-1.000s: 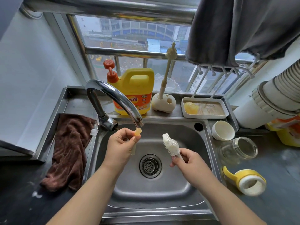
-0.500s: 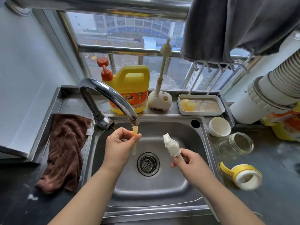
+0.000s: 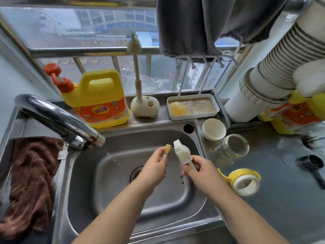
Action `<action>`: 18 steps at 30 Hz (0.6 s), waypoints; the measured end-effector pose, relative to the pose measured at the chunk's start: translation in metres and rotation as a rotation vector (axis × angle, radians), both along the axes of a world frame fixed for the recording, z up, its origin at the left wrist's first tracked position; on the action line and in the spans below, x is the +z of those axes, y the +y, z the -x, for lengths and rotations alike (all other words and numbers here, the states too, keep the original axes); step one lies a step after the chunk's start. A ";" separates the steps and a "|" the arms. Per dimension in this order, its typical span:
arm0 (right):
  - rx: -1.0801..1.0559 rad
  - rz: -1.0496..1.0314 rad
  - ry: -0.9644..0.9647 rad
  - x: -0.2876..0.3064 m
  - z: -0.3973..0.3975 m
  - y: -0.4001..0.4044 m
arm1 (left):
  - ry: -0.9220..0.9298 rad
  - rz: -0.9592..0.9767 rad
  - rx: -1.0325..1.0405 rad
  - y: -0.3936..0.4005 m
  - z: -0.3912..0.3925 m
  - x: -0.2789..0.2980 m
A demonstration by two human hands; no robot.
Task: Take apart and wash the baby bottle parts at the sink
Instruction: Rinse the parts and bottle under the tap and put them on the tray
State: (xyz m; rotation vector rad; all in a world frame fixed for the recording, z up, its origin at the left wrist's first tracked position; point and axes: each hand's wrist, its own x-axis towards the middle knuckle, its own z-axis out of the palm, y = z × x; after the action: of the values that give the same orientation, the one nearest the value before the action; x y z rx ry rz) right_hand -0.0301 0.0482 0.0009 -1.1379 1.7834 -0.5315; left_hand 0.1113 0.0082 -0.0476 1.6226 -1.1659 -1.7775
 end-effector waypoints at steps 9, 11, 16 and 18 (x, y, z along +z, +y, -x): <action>0.025 0.034 0.026 0.010 0.040 -0.066 | -0.058 0.289 -0.182 -0.040 0.035 0.001; -0.033 0.047 -0.032 0.010 0.045 -0.072 | -0.096 0.340 -0.201 -0.052 0.039 0.004; -0.251 0.084 -0.215 0.015 0.049 -0.090 | -0.097 0.396 -0.198 -0.079 0.053 0.018; -0.351 0.090 -0.229 0.017 0.052 -0.101 | -0.148 0.423 -0.125 -0.090 0.061 0.025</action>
State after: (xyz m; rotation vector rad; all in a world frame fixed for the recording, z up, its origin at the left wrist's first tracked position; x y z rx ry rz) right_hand -0.0816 -0.0530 0.0175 -0.7864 1.7779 -0.9204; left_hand 0.0507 -0.0818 -0.0226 1.4681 -1.6155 -1.3721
